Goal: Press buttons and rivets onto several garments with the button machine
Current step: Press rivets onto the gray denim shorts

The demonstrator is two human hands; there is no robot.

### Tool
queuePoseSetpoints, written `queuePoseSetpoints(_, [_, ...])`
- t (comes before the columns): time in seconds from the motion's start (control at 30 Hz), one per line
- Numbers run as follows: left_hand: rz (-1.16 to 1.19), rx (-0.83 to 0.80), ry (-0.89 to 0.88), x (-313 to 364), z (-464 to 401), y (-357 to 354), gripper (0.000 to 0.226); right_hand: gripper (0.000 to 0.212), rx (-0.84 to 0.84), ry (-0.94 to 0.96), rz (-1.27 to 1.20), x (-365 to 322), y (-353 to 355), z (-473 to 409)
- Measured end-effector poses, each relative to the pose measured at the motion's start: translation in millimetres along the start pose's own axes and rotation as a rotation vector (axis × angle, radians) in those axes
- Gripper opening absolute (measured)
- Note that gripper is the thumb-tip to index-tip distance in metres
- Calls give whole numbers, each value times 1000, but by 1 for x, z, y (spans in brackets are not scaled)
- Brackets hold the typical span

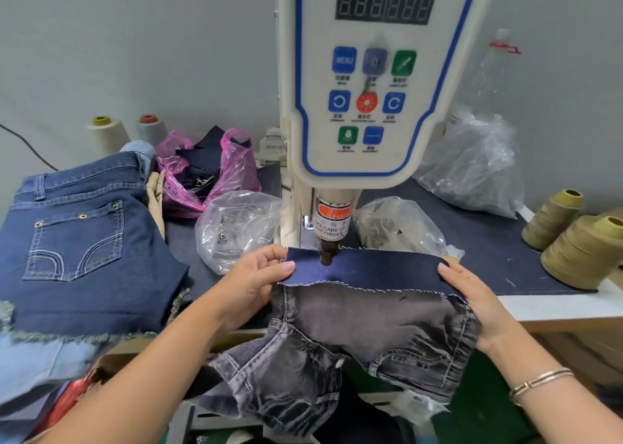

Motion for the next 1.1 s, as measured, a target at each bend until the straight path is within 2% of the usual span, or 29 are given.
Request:
queuePoseSetpoints(0.17, [19,24,-1,-8,0,-11,23,18,98,25,-64,-2,3,6])
queuePoseSetpoints(0.4, [56,110,8,-2,2,-17,22,14,213,-44,-67,-5,-5,7])
queuePoseSetpoints(0.57, [52,135,5,0,3,-17,37,17,272,-92,-76,-6,-2,11])
queuePoseSetpoints(0.67, [81,149,-5,-3,3,-18,42,15,253,-91,-91,-6,-1,14])
queuePoseSetpoints(0.77, [59,148,-26,-5,3,-21,37,12,216,-90,-80,-7,0,17])
queuePoseSetpoints(0.83, [-38,158,-84,-5,3,-21,32,12,209,-94,-74,-7,0,18])
queuePoseSetpoints(0.97, [-382,124,-197,-1,6,-25,37,12,210,-107,-46,-7,-2,17])
queuePoseSetpoints(1.1, [-566,111,-167,6,9,-27,30,12,226,-109,-34,-7,-2,17])
Point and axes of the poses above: each hand's wrist, its own z-axis away from the middle knuckle, its own y-axis out of the back of the hand, x = y × z, the point moved 2 cm from there along -z, towards the middle knuckle, and after that the axes turned 6 degrees about z, right-handed, at the moved point
